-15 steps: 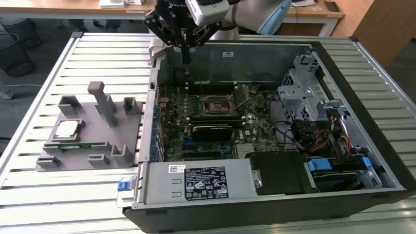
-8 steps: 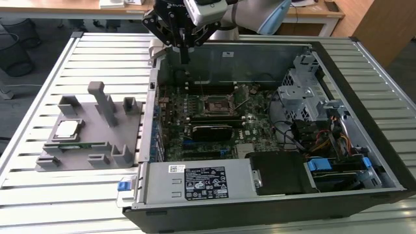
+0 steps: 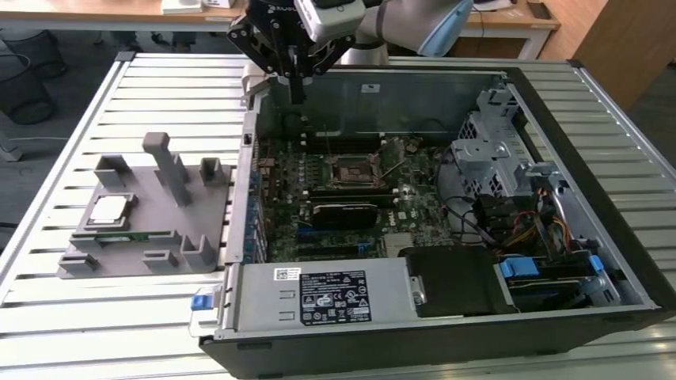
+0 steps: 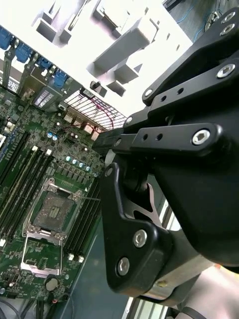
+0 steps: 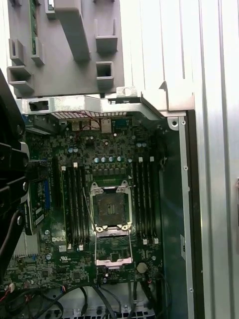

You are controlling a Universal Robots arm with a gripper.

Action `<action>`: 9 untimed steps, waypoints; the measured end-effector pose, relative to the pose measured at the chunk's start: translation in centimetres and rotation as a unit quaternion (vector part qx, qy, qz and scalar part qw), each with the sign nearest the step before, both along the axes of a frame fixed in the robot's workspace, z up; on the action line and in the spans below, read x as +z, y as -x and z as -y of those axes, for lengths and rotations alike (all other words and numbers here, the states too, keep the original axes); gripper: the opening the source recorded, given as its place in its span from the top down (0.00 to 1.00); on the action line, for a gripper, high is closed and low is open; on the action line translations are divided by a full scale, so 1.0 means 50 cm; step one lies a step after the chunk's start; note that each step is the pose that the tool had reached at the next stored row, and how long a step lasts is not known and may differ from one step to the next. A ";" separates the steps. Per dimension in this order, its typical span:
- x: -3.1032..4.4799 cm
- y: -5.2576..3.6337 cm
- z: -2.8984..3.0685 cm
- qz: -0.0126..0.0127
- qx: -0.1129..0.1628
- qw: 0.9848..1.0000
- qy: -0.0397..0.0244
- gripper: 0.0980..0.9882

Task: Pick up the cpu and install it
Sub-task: 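Reach for the cpu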

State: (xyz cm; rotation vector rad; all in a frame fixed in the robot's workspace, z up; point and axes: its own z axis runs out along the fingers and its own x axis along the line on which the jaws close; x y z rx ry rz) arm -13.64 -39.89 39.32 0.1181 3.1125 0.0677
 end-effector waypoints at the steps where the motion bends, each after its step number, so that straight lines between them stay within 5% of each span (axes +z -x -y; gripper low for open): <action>1: 0.000 0.001 0.000 0.000 0.000 1.000 0.000 0.99; 9: 0.000 0.008 0.000 0.000 0.000 1.000 0.000 0.99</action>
